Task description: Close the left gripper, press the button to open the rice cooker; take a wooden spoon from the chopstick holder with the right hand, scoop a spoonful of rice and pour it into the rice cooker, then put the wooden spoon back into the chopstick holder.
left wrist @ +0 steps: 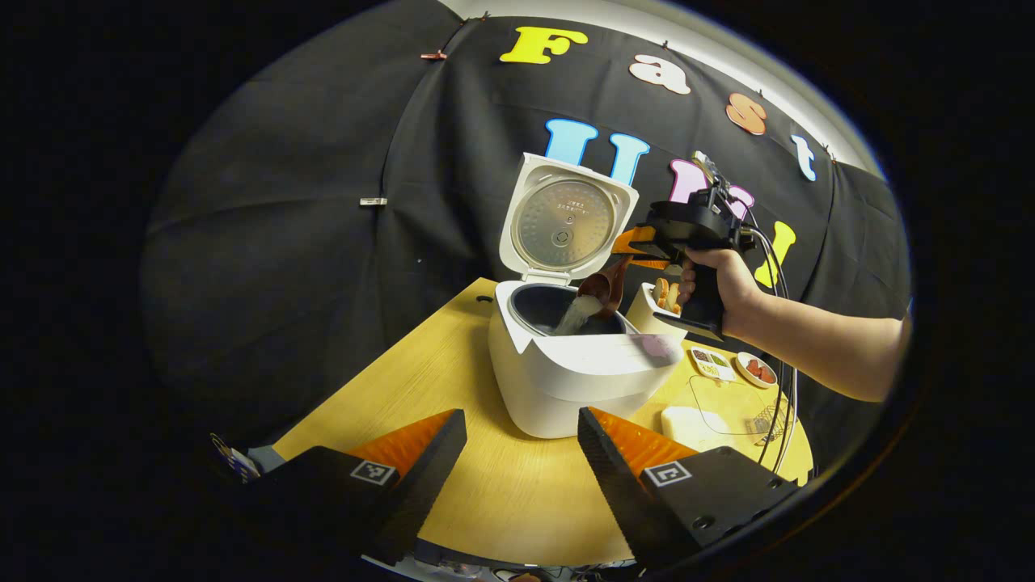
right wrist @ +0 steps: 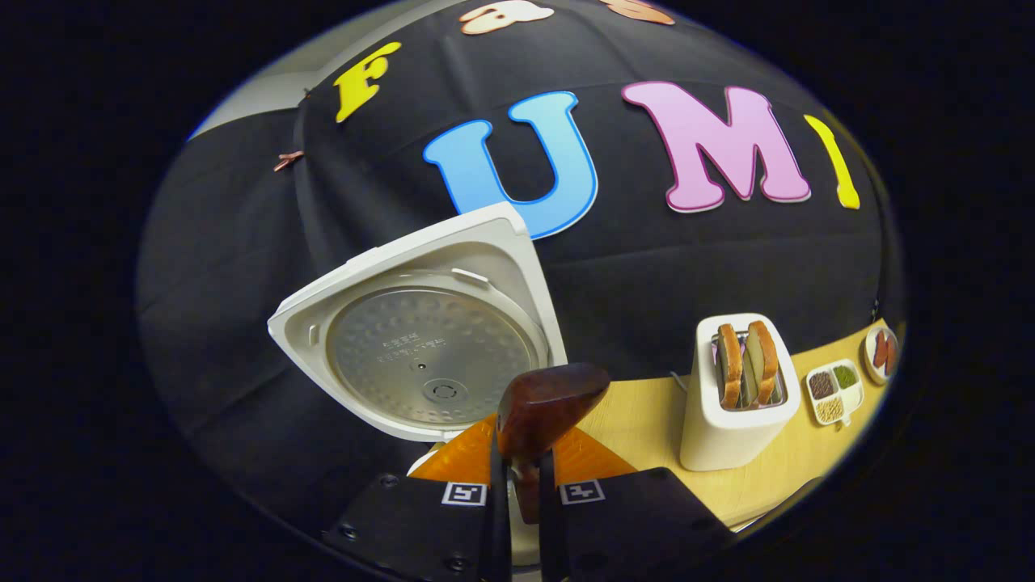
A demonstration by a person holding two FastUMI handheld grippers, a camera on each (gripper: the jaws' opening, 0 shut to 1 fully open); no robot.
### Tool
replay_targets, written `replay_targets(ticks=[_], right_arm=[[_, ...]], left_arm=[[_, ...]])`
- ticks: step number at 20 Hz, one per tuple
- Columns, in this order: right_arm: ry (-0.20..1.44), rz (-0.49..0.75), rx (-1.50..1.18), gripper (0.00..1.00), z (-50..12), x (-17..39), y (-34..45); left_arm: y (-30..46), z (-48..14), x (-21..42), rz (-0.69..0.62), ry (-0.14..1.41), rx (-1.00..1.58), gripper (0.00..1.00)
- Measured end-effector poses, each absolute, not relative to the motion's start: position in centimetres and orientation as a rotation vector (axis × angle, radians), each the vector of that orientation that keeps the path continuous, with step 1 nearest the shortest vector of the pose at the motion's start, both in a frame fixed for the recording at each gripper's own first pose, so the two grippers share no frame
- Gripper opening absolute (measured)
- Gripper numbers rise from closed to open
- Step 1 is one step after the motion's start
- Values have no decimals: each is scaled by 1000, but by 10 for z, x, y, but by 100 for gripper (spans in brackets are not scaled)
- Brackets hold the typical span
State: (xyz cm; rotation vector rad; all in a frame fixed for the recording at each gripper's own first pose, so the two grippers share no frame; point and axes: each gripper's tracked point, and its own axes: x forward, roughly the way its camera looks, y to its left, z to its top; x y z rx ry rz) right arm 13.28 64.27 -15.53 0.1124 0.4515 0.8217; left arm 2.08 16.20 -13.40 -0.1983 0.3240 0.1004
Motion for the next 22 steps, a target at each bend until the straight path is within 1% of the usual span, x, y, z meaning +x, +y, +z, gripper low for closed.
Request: replay_targets(ticks=[5,8,9,10,11,14,16,17,18,19,20,22], right_arm=[[382,917,6,18,-148,115,650],[327,970,-107,18,-150,103,650],[305,994,-143,17,-150,98,651],[283,1017,-182,13,-150,92,652],[251,1036,-233,17,-152,86,652],[197,1095,-338,18,-157,69,653],[201,1124,-340,18,-159,60,653],[196,1128,-335,18,-156,60,653],[192,1124,-323,18,-150,60,653],[189,1119,-303,14,-145,61,652],[194,1113,-275,18,-141,61,650],[239,1093,-195,18,-132,67,643]], left_arm=[[159,-132,20,107,320,-204,96],[159,-138,14,122,332,-212,96],[158,-138,12,122,334,-223,96],[158,-140,10,124,334,-231,96],[159,-140,9,130,336,-227,96],[160,-136,7,139,325,-197,96],[157,-132,7,135,314,-186,96],[155,-130,7,133,311,-180,98],[153,-131,6,132,309,-175,98],[151,-130,5,131,307,-173,96],[148,-129,3,129,305,-175,96],[141,-128,1,125,299,-182,96]])
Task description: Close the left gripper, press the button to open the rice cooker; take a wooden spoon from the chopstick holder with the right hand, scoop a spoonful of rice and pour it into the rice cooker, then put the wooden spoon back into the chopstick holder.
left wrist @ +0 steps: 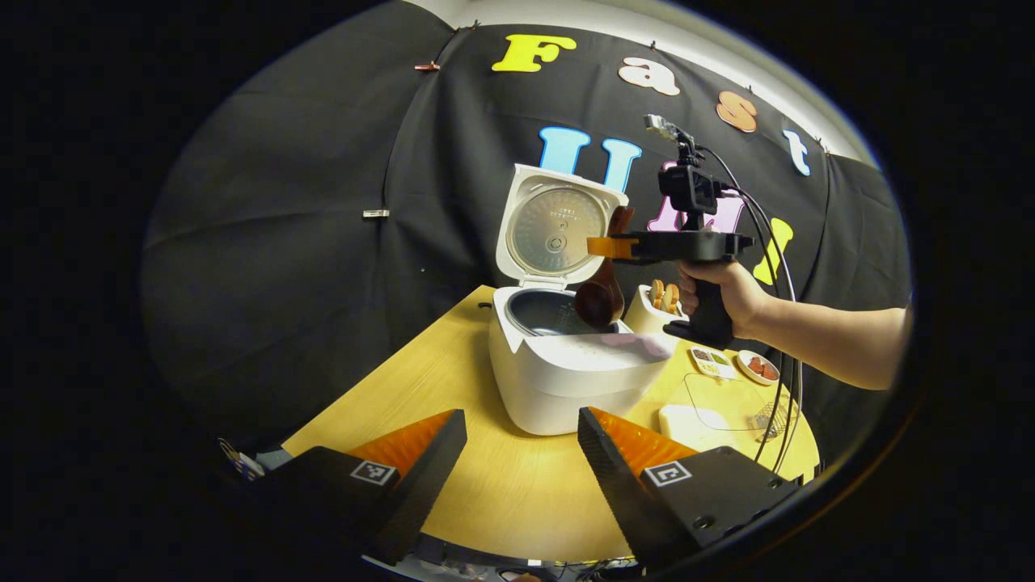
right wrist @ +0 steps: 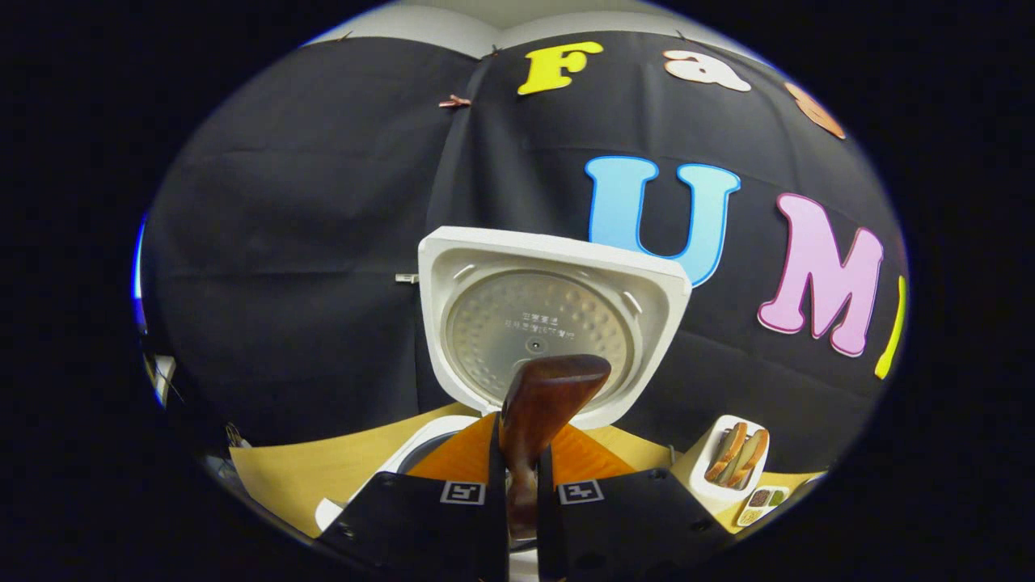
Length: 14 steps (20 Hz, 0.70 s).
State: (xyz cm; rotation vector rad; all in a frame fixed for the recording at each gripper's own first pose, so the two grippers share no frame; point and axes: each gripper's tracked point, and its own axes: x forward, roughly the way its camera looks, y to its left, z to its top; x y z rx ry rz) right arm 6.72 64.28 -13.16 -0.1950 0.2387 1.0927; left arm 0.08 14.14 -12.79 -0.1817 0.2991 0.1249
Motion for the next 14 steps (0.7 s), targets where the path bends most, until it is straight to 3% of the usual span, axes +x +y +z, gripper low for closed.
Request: replay_targets(ticks=[7,14], right_arm=[[271,1010,42,18,-60,86,573],[228,881,67,18,-26,113,443]], left_arm=[[117,-112,4,105,272,-191,96],[74,-93,14,81,234,-190,96]])
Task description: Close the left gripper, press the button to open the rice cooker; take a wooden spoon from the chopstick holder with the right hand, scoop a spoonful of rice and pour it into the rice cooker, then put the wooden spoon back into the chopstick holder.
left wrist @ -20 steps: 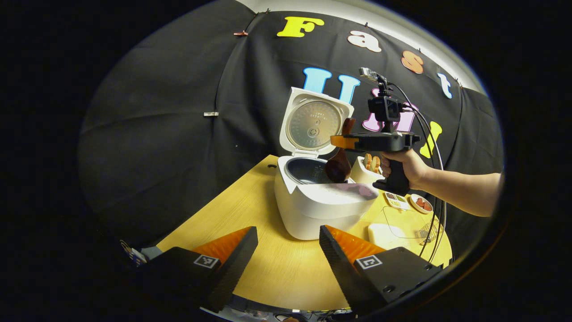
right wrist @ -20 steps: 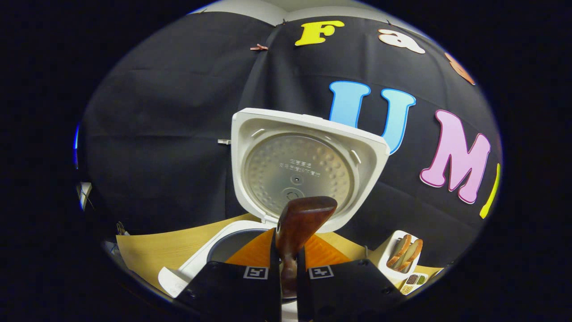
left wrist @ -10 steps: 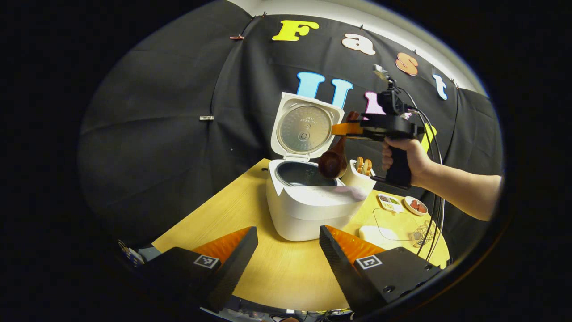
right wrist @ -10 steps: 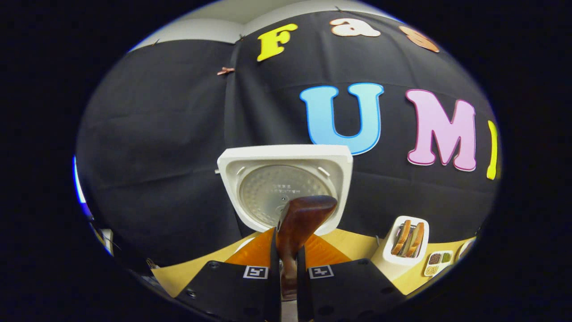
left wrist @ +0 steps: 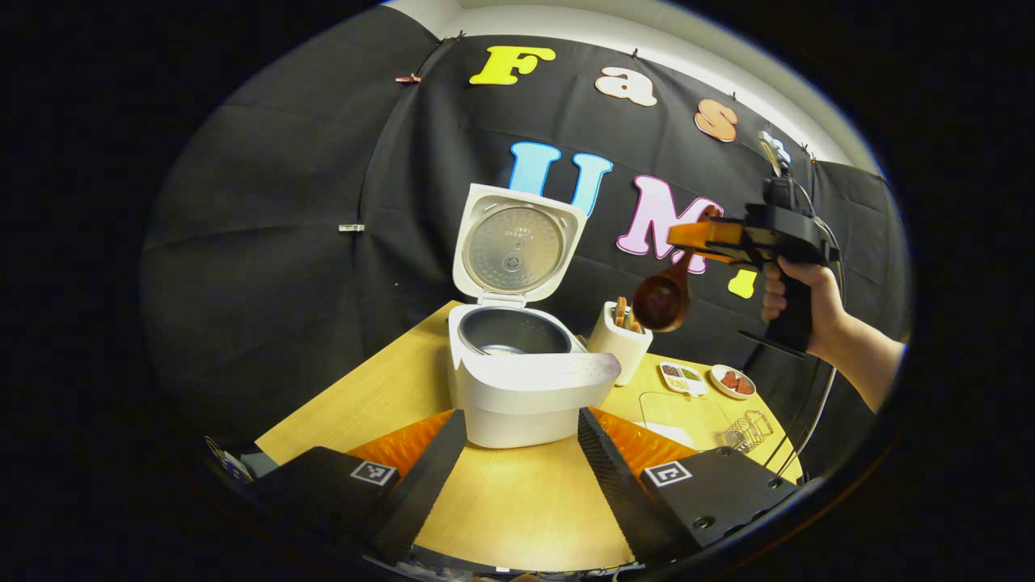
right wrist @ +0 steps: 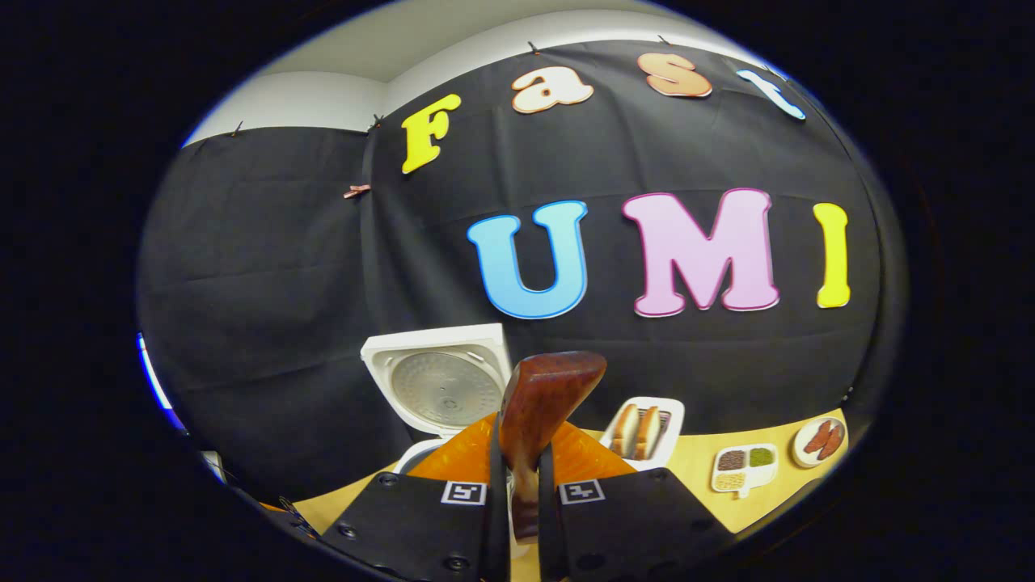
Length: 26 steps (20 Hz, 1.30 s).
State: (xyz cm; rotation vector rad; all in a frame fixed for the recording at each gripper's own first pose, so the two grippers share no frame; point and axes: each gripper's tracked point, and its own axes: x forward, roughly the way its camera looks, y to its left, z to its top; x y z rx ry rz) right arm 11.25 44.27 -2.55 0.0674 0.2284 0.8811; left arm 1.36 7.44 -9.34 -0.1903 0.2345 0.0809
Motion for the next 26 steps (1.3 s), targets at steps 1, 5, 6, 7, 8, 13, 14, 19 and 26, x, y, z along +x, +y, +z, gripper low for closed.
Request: replay_targets(ticks=[1,5,6,7,8,13,14,19,26], right_arm=[[227,854,64,18,-26,120,421],[209,714,46,18,-22,149,326],[213,680,50,18,-22,158,309],[226,648,63,18,-26,166,290],[242,621,79,18,-31,171,273],[287,493,148,18,-54,196,182],[292,472,167,18,-56,199,169],[352,378,200,18,-97,229,109],[459,277,306,18,-159,244,62]], left_arm=[[69,-91,15,82,231,-198,96],[42,-87,22,69,229,-233,96],[36,-90,22,69,235,-234,96],[32,-92,23,71,245,-235,96],[27,-95,24,72,255,-239,96],[-1,-102,22,78,305,-222,96],[-4,-103,22,86,314,-217,96],[-18,-103,18,125,330,-211,95],[-23,-102,11,203,363,-172,96]])
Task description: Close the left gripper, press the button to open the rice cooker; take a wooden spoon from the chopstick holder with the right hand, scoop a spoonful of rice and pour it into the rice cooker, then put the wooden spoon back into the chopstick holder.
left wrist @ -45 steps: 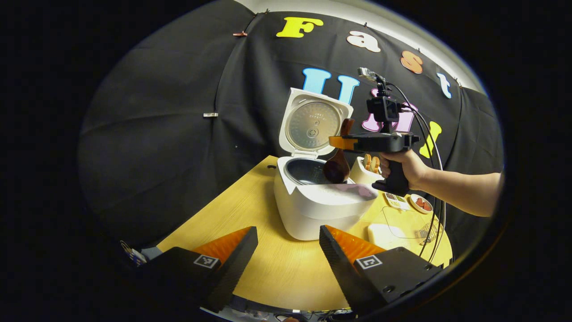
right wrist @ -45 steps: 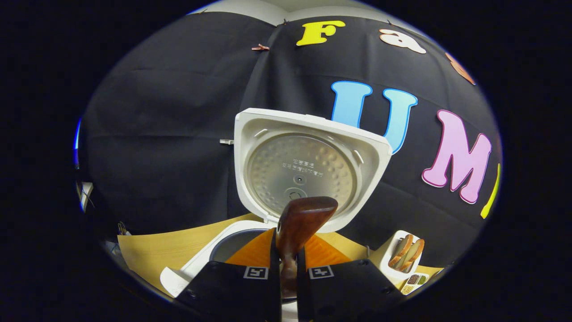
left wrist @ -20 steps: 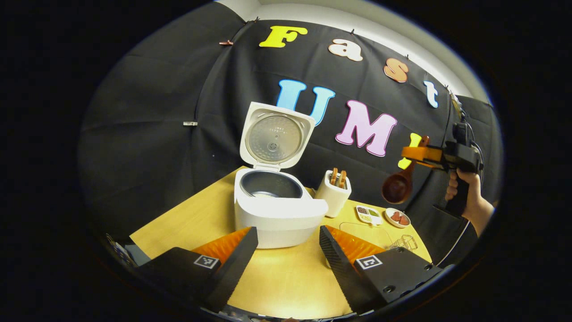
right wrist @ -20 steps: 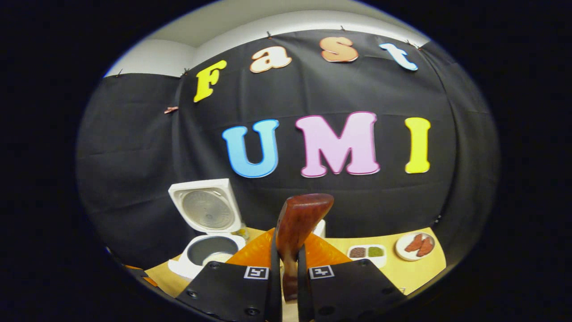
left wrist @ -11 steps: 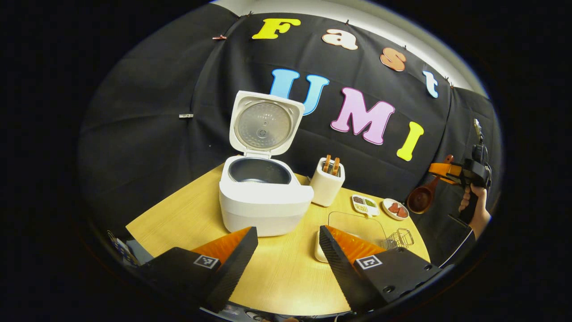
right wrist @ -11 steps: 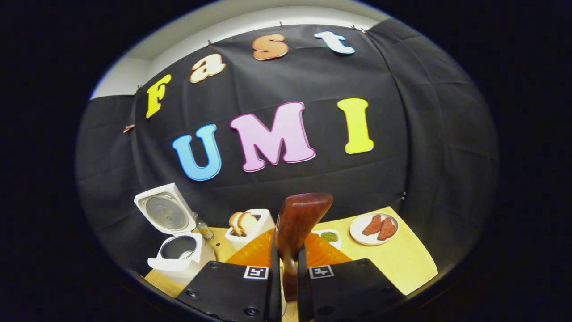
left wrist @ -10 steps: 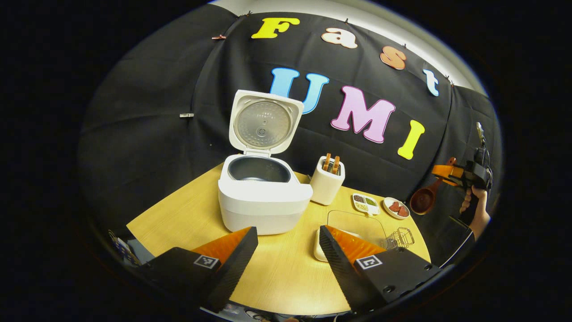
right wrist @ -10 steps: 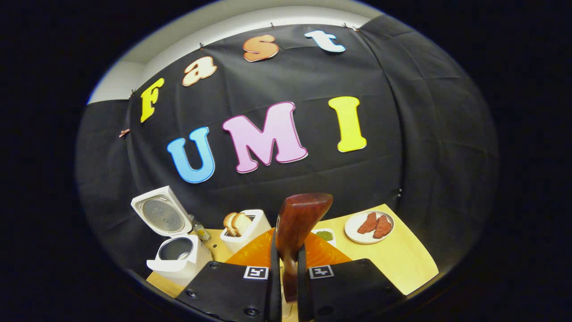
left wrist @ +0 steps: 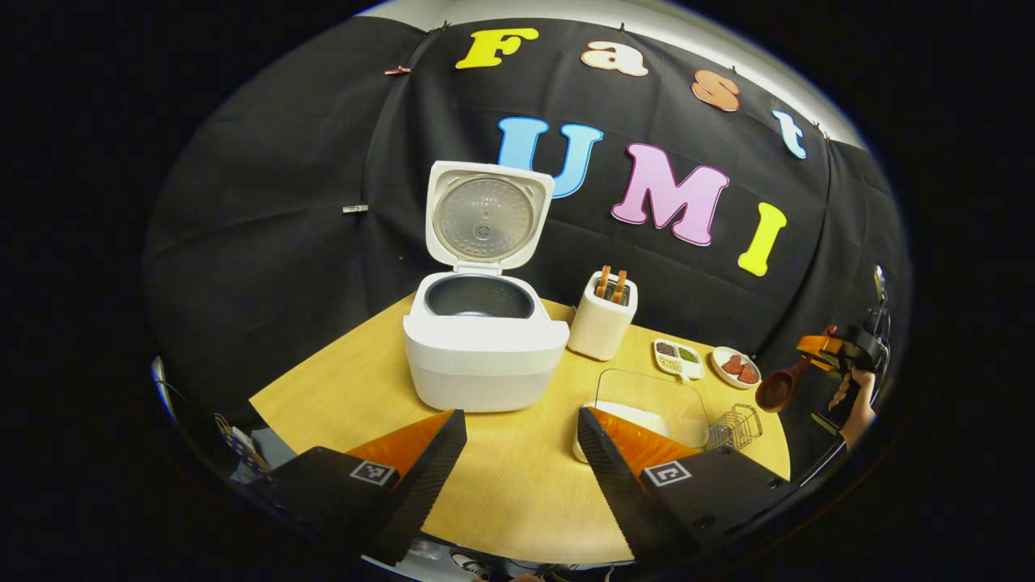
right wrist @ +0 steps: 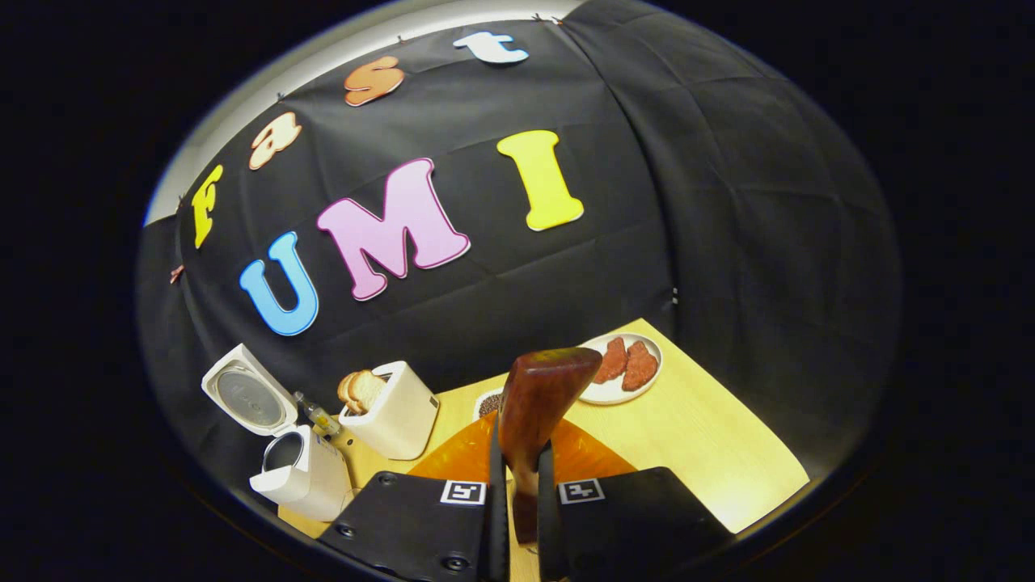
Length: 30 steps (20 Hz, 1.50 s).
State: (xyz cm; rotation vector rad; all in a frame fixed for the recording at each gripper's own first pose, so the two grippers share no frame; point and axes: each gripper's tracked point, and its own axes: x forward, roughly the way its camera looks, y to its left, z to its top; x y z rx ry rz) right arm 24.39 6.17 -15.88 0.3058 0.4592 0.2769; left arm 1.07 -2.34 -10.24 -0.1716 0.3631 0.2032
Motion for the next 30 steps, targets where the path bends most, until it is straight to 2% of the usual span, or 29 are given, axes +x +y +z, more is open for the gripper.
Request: replay_targets(ticks=[7,16,17,18,19,20,21,24,30], right_arm=[[576,202,382,18,-224,243,43],[696,174,393,20,-278,232,59],[709,181,393,15,-281,230,61],[711,188,404,22,-280,228,63],[708,186,409,14,-276,223,64],[700,186,401,34,-275,222,61],[688,194,390,42,-271,219,61],[676,189,348,98,-263,204,50],[599,141,242,99,-232,181,16]], left_arm=[[-31,-94,13,249,366,-152,96],[-30,-91,14,290,367,-168,96],[-28,-89,15,290,364,-169,96],[-28,-89,16,289,362,-170,96],[-27,-87,17,286,357,-170,96],[-27,-85,19,279,346,-172,96],[-25,-82,21,273,336,-171,96],[-15,-70,32,265,303,-150,96],[17,-23,73,259,207,-73,96]])
